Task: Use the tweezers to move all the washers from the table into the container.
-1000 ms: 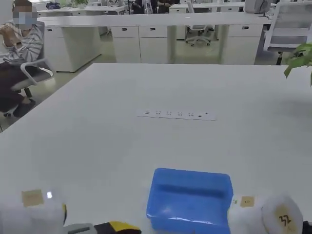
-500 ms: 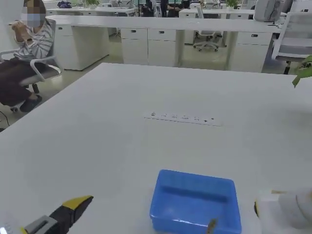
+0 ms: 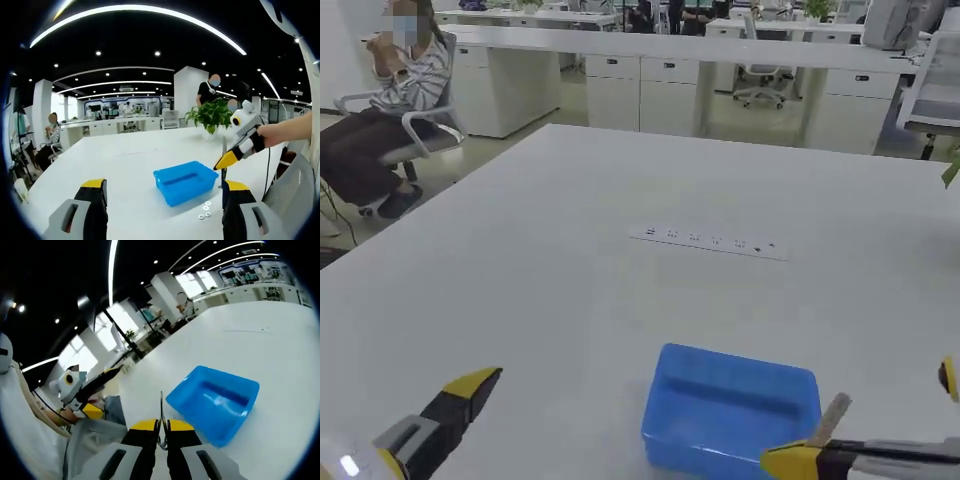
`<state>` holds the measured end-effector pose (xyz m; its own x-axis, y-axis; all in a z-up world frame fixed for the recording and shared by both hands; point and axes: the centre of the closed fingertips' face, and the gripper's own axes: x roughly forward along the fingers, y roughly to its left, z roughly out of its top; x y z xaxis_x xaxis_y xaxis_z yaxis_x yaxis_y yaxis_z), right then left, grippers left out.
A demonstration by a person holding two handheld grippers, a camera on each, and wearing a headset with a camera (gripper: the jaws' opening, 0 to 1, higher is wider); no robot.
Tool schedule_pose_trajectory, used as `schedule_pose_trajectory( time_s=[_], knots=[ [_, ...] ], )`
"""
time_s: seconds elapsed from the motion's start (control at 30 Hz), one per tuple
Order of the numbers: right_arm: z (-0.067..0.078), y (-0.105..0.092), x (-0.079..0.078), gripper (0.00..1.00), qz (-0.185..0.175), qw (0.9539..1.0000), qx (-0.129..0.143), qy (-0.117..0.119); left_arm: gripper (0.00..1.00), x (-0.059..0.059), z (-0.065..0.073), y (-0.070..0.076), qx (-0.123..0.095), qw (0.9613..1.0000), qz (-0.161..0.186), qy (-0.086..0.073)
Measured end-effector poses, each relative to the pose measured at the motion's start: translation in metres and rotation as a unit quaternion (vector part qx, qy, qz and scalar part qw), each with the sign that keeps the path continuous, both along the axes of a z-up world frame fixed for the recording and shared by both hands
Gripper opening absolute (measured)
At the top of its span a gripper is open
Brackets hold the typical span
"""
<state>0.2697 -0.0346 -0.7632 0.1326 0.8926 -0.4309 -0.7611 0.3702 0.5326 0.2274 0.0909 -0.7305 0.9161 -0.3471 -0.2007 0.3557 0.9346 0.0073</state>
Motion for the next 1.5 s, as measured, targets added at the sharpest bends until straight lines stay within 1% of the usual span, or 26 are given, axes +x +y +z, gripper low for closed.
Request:
schedule_pose_trajectory(
  time_s=[0.1, 0.13, 0.23, 0.27, 0.33, 0.37, 0.43, 0.47, 0.5, 0.6, 0.63, 0.7, 0.73, 0.77, 0.8, 0.87, 0.9, 1.03, 1.1, 1.13, 1.17, 1.2, 1.27, 1.3, 1.43, 1.5],
  knots=[
    [0.003, -0.003, 0.013, 0.03, -0.010, 0.9999, -0.005, -0.006, 0.97, 0.000, 0.000, 0.001, -0.003, 1.0000, 0.001, 0.000],
    [0.002, -0.003, 0.016, 0.03, -0.010, 0.9999, -0.008, -0.002, 0.97, 0.000, 0.000, 0.001, -0.003, 1.0000, 0.002, 0.000],
    [-0.001, -0.005, 0.024, 0.03, -0.018, 0.9996, -0.007, 0.021, 0.97, 0.000, 0.000, 0.001, -0.004, 1.0000, 0.000, 0.001],
    [-0.002, -0.006, 0.028, 0.03, -0.028, 0.9989, -0.002, 0.039, 0.97, 0.000, 0.000, 0.001, -0.003, 1.0000, 0.000, 0.001],
    [-0.006, -0.008, 0.035, 0.03, -0.045, 0.9974, -0.001, 0.057, 0.96, 0.000, -0.001, 0.000, 0.001, 1.0000, -0.003, 0.000],
    [-0.007, -0.009, 0.039, 0.03, -0.049, 0.9970, 0.000, 0.060, 0.96, -0.001, -0.001, 0.000, 0.003, 1.0000, -0.004, -0.001],
    [-0.011, -0.011, 0.045, 0.03, -0.059, 0.9955, 0.002, 0.075, 0.96, -0.001, -0.002, -0.001, 0.009, 0.9999, -0.007, -0.001],
    [-0.015, -0.013, 0.049, 0.03, -0.076, 0.9927, 0.001, 0.094, 0.96, -0.001, -0.003, -0.002, 0.009, 0.9999, -0.009, 0.000],
    [-0.017, -0.015, 0.055, 0.03, -0.089, 0.9914, 0.001, 0.096, 0.96, -0.001, -0.003, -0.002, 0.010, 0.9999, -0.009, 0.001],
    [-0.020, -0.016, 0.066, 0.03, -0.107, 0.9895, 0.002, 0.098, 0.96, -0.001, -0.003, -0.003, 0.015, 0.9998, -0.009, 0.000],
    [-0.021, -0.016, 0.068, 0.03, -0.109, 0.9893, 0.002, 0.097, 0.95, -0.002, -0.004, -0.003, 0.018, 0.9998, -0.010, 0.001],
    [-0.023, -0.016, 0.075, 0.03, -0.121, 0.9887, -0.002, 0.089, 0.95, -0.002, -0.006, -0.002, 0.022, 0.9997, -0.010, 0.006],
    [-0.025, -0.017, 0.079, 0.03, -0.126, 0.9883, -0.006, 0.085, 0.95, -0.002, -0.006, -0.002, 0.020, 0.9997, -0.010, 0.006],
    [-0.029, -0.017, 0.084, 0.03, -0.134, 0.9881, -0.015, 0.075, 0.95, -0.002, -0.007, -0.002, 0.015, 0.9998, -0.010, 0.008],
    [-0.031, -0.017, 0.087, 0.03, -0.139, 0.9877, -0.021, 0.069, 0.95, -0.002, -0.007, -0.002, 0.013, 0.9998, -0.011, 0.009],
    [-0.035, -0.017, 0.093, 0.03, -0.148, 0.9872, -0.034, 0.051, 0.94, -0.002, -0.007, -0.003, 0.010, 0.9998, -0.015, 0.010],
    [-0.037, -0.018, 0.096, 0.03, -0.147, 0.9876, -0.045, 0.030, 0.94, -0.002, -0.007, -0.004, 0.010, 0.9998, -0.017, 0.010],
    [-0.040, -0.016, 0.099, 0.03, -0.149, 0.9869, -0.060, -0.001, 0.92, -0.003, -0.009, -0.006, 0.015, 0.9995, -0.023, 0.013],
    [-0.042, -0.015, 0.100, 0.03, -0.145, 0.9866, -0.070, -0.025, 0.92, -0.003, -0.008, -0.005, 0.014, 0.9996, -0.023, 0.013],
    [-0.042, -0.014, 0.101, 0.03, -0.138, 0.9869, -0.071, -0.043, 0.92, -0.002, -0.008, -0.004, 0.014, 0.9996, -0.020, 0.012],
    [-0.043, -0.013, 0.101, 0.03, -0.138, 0.9868, -0.071, -0.046, 0.92, -0.002, -0.008, -0.003, 0.014, 0.9997, -0.018, 0.012],
    [-0.045, -0.013, 0.100, 0.03, -0.135, 0.9863, -0.077, -0.054, 0.92, -0.002, -0.008, -0.001, 0.014, 0.9997, -0.013, 0.012],
    [-0.050, -0.015, 0.101, 0.03, -0.127, 0.9844, -0.093, -0.079, 0.92, -0.002, -0.007, 0.001, 0.012, 0.9998, -0.009, 0.011],
    [-0.052, -0.016, 0.101, 0.03, -0.126, 0.9840, -0.097, -0.081, 0.92, -0.002, -0.007, 0.001, 0.012, 0.9998, -0.008, 0.011],
    [-0.055, -0.014, 0.097, 0.03, -0.119, 0.9850, -0.091, -0.087, 0.92, -0.002, -0.009, 0.002, 0.016, 0.9997, -0.006, 0.014],
    [-0.060, -0.016, 0.095, 0.03, -0.109, 0.9841, -0.105, -0.093, 0.92, -0.002, -0.008, 0.001, 0.019, 0.9997, -0.007, 0.013]
  ],
)
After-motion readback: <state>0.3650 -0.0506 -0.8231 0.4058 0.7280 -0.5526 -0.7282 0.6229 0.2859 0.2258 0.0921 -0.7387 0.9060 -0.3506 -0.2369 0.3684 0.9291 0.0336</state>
